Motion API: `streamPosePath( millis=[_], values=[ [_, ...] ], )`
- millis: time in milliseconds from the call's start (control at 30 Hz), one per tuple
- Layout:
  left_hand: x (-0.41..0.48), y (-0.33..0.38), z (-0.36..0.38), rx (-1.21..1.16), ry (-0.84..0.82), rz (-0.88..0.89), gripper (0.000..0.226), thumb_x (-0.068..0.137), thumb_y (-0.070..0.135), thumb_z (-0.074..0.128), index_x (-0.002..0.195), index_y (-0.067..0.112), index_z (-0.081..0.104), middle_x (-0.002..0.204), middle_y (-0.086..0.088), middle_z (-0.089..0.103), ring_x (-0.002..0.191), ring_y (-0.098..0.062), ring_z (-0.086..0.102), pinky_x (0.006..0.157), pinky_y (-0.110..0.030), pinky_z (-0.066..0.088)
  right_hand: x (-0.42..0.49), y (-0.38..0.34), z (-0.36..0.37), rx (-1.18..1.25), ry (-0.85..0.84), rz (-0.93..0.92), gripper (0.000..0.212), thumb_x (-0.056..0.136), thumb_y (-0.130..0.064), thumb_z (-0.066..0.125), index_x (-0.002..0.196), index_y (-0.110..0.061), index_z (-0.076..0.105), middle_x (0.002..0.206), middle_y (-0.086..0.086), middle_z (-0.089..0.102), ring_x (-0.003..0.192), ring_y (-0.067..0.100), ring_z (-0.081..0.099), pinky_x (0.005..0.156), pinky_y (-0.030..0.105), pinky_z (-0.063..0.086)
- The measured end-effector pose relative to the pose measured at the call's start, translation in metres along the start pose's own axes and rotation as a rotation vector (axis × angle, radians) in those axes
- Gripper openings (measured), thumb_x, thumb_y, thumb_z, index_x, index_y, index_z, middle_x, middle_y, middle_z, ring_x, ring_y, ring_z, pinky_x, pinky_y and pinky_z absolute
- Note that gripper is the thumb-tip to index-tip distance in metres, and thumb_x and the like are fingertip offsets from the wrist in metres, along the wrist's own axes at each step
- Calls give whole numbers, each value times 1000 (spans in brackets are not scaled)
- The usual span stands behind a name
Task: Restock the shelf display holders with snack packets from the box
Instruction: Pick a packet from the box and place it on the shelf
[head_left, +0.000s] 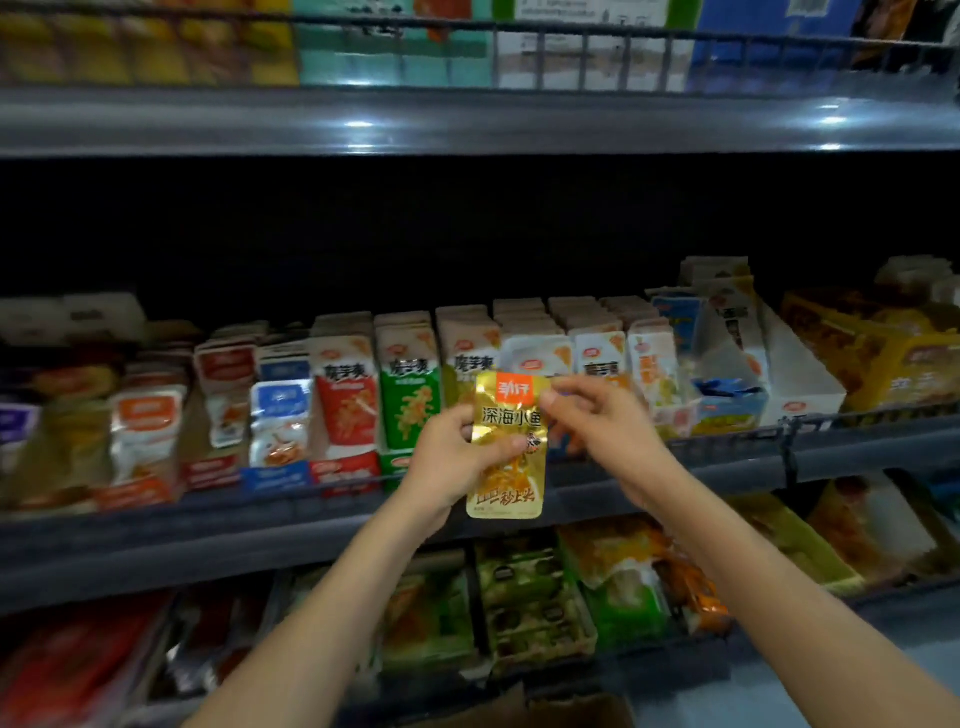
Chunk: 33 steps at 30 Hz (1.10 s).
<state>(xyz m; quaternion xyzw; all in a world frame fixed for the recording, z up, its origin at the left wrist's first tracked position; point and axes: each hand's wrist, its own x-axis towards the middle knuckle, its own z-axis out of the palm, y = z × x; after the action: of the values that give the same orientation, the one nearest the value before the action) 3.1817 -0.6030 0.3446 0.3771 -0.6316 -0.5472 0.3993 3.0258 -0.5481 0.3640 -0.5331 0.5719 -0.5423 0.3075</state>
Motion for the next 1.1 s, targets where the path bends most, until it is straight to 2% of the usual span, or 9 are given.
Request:
streamPosePath(
  millis=[133,300,467,600,733,800,933,1033,1100],
  values=[
    [-39,-5,-66,2,62,-33,19,75,4,76,85,18,67,79,3,73,75,-10,69,69,-24,57,-8,-16,69,7,-131,36,5,87,-15,66,90,-20,66,68,-6,68,61,4,60,52,18,45],
    [-75,-9,-157,-11,176,-72,23,77,5,74,99,12,68,95,-5,74,89,-18,70,78,-30,57,-7,-37,158,100,-250,90,7,85,-10,68,92,-11,67,80,5,71,61,8,60,52,18,46],
    [-94,-20,-233,-6,335,-49,23,79,0,71,98,10,64,90,-4,70,84,-16,67,65,-21,55,5,-53,234,139,-323,128,11,86,-6,66,96,-3,64,84,10,68,58,9,58,49,15,45],
    [-97,-21,-283,17,453,-20,21,81,0,69,98,11,63,87,-2,68,81,-15,66,63,-20,54,23,-66,290,123,-374,98,8,85,-7,67,93,-8,63,81,6,68,58,8,59,50,16,46],
    [-85,-18,-324,90,578,33,27,82,5,70,99,20,57,91,7,61,81,-4,59,59,-9,47,54,-79,344,86,-371,5,8,84,-9,69,87,-15,65,83,4,69,77,17,67,68,28,56],
    [-77,-20,-342,100,632,53,37,82,6,71,111,20,54,97,10,57,87,-2,57,65,-13,47,74,-85,369,48,-331,-43,9,84,-12,70,91,-15,65,89,4,69,86,19,67,75,31,55],
    [-62,-30,-370,64,768,58,39,83,6,70,114,22,52,105,6,57,97,-9,56,82,-30,50,114,-88,409,-36,-266,-115,14,85,-18,70,97,-19,63,91,-1,67,86,12,61,71,24,47],
    [-53,-36,-379,76,757,56,40,86,7,66,118,24,50,109,9,53,103,-9,52,75,-20,45,136,-83,430,-95,-274,-113,22,83,-15,72,103,-12,67,101,3,68,95,17,61,84,31,48],
    [-45,-39,-381,88,733,38,46,88,7,64,130,20,48,118,5,53,108,-9,50,70,-15,43,146,-80,438,-34,-271,-80,21,80,-9,73,101,-11,67,99,6,66,95,21,61,81,31,48]
  ],
)
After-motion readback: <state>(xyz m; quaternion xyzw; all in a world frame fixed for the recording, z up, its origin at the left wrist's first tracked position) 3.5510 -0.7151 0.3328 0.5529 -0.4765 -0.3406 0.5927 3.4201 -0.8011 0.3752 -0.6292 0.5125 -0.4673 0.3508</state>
